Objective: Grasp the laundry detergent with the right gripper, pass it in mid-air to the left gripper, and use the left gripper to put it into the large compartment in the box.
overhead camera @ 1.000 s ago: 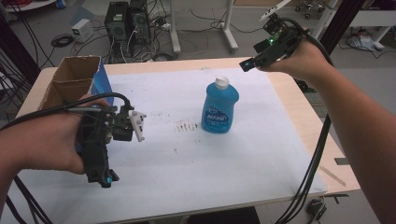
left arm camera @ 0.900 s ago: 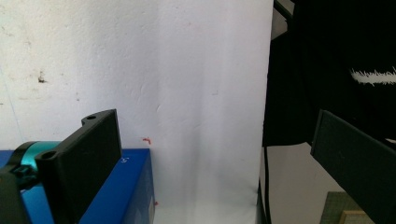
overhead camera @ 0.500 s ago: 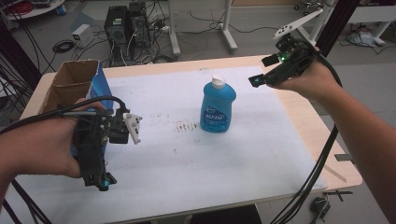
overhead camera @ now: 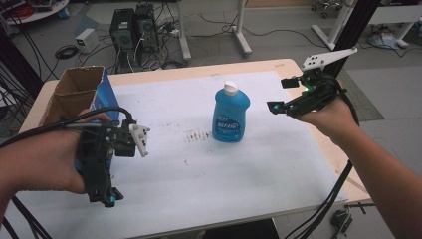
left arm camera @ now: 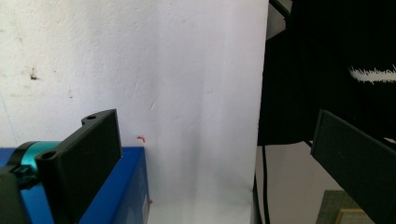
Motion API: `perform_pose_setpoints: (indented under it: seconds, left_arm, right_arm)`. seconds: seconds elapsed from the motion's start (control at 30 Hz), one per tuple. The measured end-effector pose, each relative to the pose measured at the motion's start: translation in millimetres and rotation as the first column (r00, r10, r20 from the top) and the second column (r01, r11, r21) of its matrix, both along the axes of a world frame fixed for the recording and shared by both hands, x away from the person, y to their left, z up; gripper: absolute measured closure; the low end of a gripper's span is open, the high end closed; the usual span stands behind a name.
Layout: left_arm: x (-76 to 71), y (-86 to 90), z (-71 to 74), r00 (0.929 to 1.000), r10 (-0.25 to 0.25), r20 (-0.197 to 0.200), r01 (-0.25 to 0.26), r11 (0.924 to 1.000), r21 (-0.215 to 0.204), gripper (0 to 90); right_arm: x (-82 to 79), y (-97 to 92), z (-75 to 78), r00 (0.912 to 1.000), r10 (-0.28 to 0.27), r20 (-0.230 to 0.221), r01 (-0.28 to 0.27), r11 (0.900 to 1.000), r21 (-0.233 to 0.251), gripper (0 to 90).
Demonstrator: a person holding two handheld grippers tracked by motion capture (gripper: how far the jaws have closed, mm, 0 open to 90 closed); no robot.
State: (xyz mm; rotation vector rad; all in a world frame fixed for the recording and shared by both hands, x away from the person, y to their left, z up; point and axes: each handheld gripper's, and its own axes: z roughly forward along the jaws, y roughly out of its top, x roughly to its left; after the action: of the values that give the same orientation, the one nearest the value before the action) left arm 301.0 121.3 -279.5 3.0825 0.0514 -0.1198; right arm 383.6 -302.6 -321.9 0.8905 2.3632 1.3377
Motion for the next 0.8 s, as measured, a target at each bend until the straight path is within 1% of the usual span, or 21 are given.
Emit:
perform_pose_setpoints:
  seconds: [0.03, 0.1, 0.13, 0.17, 0.2, 0.23, 0.27, 0.3, 0.33, 0.37, 0.4, 0.43, 0.47, 0.5, 0.53, 0.57, 0.6, 0.63, 0.67, 0.7, 0.8]
  left_arm:
    - [0.1, 0.3, -0.3, 1.0, 0.0, 0.0, 0.0, 1.0, -0.001, 1.7]
    - [0.1, 0.8, -0.5, 1.0, 0.0, -0.001, 0.0, 1.0, 0.0, 1.7]
    - [-0.5, 1.4, -0.5, 1.0, 0.006, -0.002, -0.006, 1.0, -0.001, 1.8]
    - [-0.5, 1.4, -0.5, 1.0, 0.006, -0.002, -0.006, 1.0, -0.001, 1.8]
    - [-0.6, 1.7, -1.0, 1.0, 0.003, -0.002, -0.003, 1.0, -0.004, 1.8]
    - [-0.6, 1.7, -1.0, 1.0, 0.003, -0.002, -0.003, 1.0, -0.004, 1.8]
    - [-0.6, 1.6, -1.3, 1.0, 0.0, -0.001, 0.0, 1.0, 0.003, 1.8]
    - [-0.6, 1.6, -1.3, 1.0, 0.0, -0.001, 0.0, 1.0, 0.003, 1.8]
    - [-1.0, 1.6, -1.4, 1.0, 0.0, -0.004, 0.0, 1.0, 0.005, 1.8]
    - [-1.0, 1.6, -1.4, 1.0, 0.0, -0.004, 0.0, 1.0, 0.005, 1.8]
    - [-1.4, 1.7, -1.0, 1.0, 0.0, -0.003, 0.0, 1.0, 0.005, 1.7]
    - [-1.4, 1.7, -1.0, 1.0, 0.0, -0.003, 0.0, 1.0, 0.005, 1.8]
    - [-2.0, 2.0, -1.0, 1.0, 0.007, -0.002, -0.007, 1.0, 0.003, 1.7]
    - [-1.8, 2.4, -0.7, 1.0, 0.005, -0.001, -0.005, 1.0, 0.004, 1.7]
    - [-1.9, 3.1, -0.4, 0.9999, 0.011, -0.002, -0.011, 0.9999, 0.007, 1.7]
    - [-1.9, 3.1, -0.4, 0.9999, 0.011, -0.002, -0.011, 0.9999, 0.007, 1.8]
    - [-1.4, 3.9, -0.7, 0.9999, 0.011, -0.001, -0.011, 0.9999, 0.005, 1.8]
    - [-1.4, 3.9, -0.7, 0.9999, 0.011, -0.001, -0.011, 0.9999, 0.005, 1.8]
    - [-0.8, 4.3, -0.5, 0.9999, 0.011, -0.005, -0.011, 0.9999, 0.012, 1.8]
    - [-0.8, 4.3, -0.5, 0.9999, 0.011, -0.005, -0.011, 0.9999, 0.012, 1.8]
    - [0.0, 4.2, -1.2, 0.9999, 0.015, -0.003, -0.015, 0.9998, 0.012, 1.7]
  right_arm:
    - [0.0, 0.0, 0.0, 1.0, 0.0, 0.0, 0.0, 1.0, 0.0, 1.3]
    - [-1.7, 0.6, -5.1, 0.9999, 0.011, 0.003, -0.011, 0.9996, 0.024, 1.3]
    - [-2.8, 1.8, -9.9, 0.9997, 0.023, 0.006, -0.024, 0.9986, 0.047, 1.3]
    - [-2.8, 1.8, -9.9, 0.9997, 0.023, 0.006, -0.024, 0.9986, 0.047, 1.3]
    - [-3.4, 3.4, -15.3, 0.9995, 0.031, 0.004, -0.031, 0.9977, 0.06, 1.3]
    - [-3.4, 3.4, -15.3, 0.9995, 0.031, 0.004, -0.031, 0.9977, 0.06, 1.3]
    - [-3.0, 5.0, -21.6, 0.9993, 0.038, -0.007, -0.037, 0.9968, 0.071, 1.3]
    - [-3.0, 5.0, -21.6, 0.9993, 0.038, -0.007, -0.037, 0.9968, 0.071, 1.3]
    - [-1.5, 6.5, -28.6, 0.9993, 0.037, -0.011, -0.036, 0.9964, 0.077, 1.3]
    - [-1.5, 6.5, -28.6, 0.9993, 0.037, -0.011, -0.036, 0.9964, 0.077, 1.3]
    - [0.6, 8.2, -36.2, 0.9988, 0.042, -0.027, -0.039, 0.9952, 0.09, 1.3]
    - [0.6, 8.2, -36.2, 0.9988, 0.042, -0.027, -0.039, 0.9952, 0.09, 1.3]
    - [2.7, 10.7, -44.3, 0.9985, 0.041, -0.035, -0.038, 0.9951, 0.091, 1.3]
    - [2.7, 10.7, -44.3, 0.9985, 0.041, -0.035, -0.038, 0.9951, 0.091, 1.3]
    - [4.8, 13.2, -51.8, 0.9982, 0.041, -0.044, -0.036, 0.9942, 0.101, 1.3]
    - [4.8, 13.2, -51.8, 0.9982, 0.041, -0.044, -0.036, 0.9942, 0.101, 1.3]
    - [6.9, 16.3, -58.0, 0.9979, 0.04, -0.05, -0.034, 0.9939, 0.105, 1.3]
    - [6.9, 16.3, -58.0, 0.9979, 0.04, -0.05, -0.034, 0.9939, 0.105, 1.3]
    - [8.7, 20.2, -62.9, 0.9974, 0.045, -0.057, -0.038, 0.9927, 0.114, 1.3]
    - [8.7, 20.2, -62.9, 0.9974, 0.045, -0.057, -0.038, 0.9927, 0.114, 1.3]
    - [13.1, 30.4, -70.0, 0.9956, 0.063, -0.07, -0.055, 0.9917, 0.116, 1.3]
